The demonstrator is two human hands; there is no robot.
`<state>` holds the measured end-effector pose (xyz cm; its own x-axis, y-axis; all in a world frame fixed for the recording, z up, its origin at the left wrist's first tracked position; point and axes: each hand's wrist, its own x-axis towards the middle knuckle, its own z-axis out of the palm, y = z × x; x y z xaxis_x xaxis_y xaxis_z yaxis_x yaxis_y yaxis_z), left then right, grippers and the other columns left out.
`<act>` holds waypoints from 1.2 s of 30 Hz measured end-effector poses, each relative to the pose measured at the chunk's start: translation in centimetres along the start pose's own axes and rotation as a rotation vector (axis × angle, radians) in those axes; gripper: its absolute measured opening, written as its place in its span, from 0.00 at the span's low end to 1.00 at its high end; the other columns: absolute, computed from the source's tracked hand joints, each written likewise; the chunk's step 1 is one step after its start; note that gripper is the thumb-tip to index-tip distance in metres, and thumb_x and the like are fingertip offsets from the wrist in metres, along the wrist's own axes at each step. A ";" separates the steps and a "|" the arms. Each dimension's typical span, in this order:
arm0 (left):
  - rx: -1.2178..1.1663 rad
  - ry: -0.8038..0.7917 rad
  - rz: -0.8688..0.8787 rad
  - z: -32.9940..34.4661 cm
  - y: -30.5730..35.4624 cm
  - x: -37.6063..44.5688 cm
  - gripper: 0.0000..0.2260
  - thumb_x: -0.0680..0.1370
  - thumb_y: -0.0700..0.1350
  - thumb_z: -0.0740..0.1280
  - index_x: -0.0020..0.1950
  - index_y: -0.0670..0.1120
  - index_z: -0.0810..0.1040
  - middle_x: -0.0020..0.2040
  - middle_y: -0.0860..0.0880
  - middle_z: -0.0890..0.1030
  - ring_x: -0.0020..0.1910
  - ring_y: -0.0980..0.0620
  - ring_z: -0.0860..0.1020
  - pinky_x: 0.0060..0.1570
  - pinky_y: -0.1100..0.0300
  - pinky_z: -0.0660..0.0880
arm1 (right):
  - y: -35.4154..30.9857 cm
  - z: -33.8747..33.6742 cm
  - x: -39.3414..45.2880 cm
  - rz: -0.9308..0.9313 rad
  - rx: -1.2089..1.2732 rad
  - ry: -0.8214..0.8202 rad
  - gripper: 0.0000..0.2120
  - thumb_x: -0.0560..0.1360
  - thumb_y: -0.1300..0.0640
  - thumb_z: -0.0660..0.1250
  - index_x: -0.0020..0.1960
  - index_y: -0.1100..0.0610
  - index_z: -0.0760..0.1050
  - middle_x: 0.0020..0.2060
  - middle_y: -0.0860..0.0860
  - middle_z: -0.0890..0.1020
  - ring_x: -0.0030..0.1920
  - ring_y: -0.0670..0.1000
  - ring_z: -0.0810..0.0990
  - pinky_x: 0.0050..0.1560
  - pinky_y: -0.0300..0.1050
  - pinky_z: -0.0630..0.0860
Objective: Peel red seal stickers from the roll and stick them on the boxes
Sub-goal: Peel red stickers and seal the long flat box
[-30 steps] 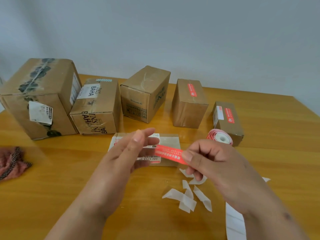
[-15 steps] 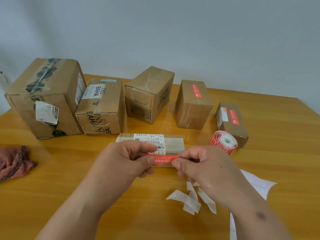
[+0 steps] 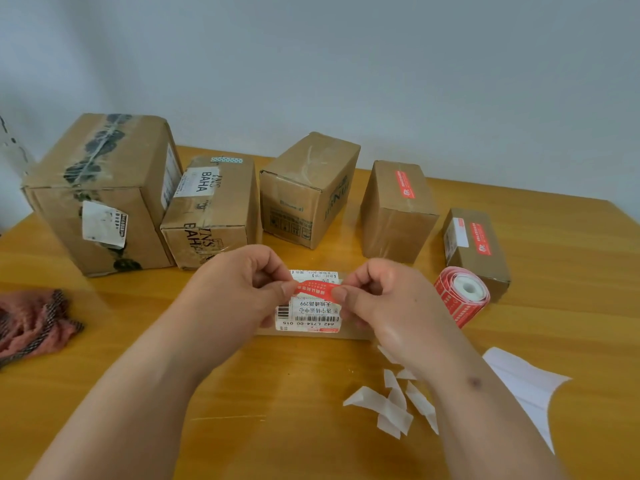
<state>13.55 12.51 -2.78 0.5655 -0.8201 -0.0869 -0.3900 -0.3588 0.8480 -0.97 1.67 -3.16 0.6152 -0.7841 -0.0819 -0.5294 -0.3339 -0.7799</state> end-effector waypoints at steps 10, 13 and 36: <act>-0.082 0.084 0.009 -0.2 -0.8 2.1 0.06 0.76 0.43 0.70 0.40 0.51 0.81 0.34 0.53 0.81 0.33 0.55 0.77 0.30 0.64 0.74 | -0.6 0.8 1.1 -0.069 -0.080 0.105 0.07 0.77 0.47 0.64 0.41 0.47 0.72 0.39 0.42 0.76 0.36 0.38 0.75 0.32 0.30 0.69; -0.119 0.071 -0.018 -0.4 -1.2 2.6 0.06 0.76 0.41 0.70 0.39 0.50 0.82 0.31 0.53 0.80 0.31 0.56 0.76 0.30 0.63 0.73 | -0.5 0.9 1.3 -0.038 -0.044 0.093 0.07 0.77 0.49 0.65 0.41 0.47 0.74 0.36 0.42 0.79 0.33 0.36 0.76 0.29 0.27 0.68; 0.229 0.036 -0.048 0.9 -1.1 4.3 0.12 0.75 0.43 0.70 0.53 0.53 0.70 0.43 0.51 0.81 0.42 0.52 0.81 0.34 0.60 0.76 | -0.7 2.5 1.8 -0.012 -0.368 0.129 0.11 0.80 0.52 0.59 0.62 0.46 0.66 0.47 0.43 0.77 0.50 0.48 0.78 0.59 0.55 0.73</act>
<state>15.74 8.97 -4.62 0.6114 -0.7847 -0.1022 -0.5141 -0.4921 0.7025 1.93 1.83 -4.36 0.5565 -0.8306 0.0223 -0.7115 -0.4902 -0.5034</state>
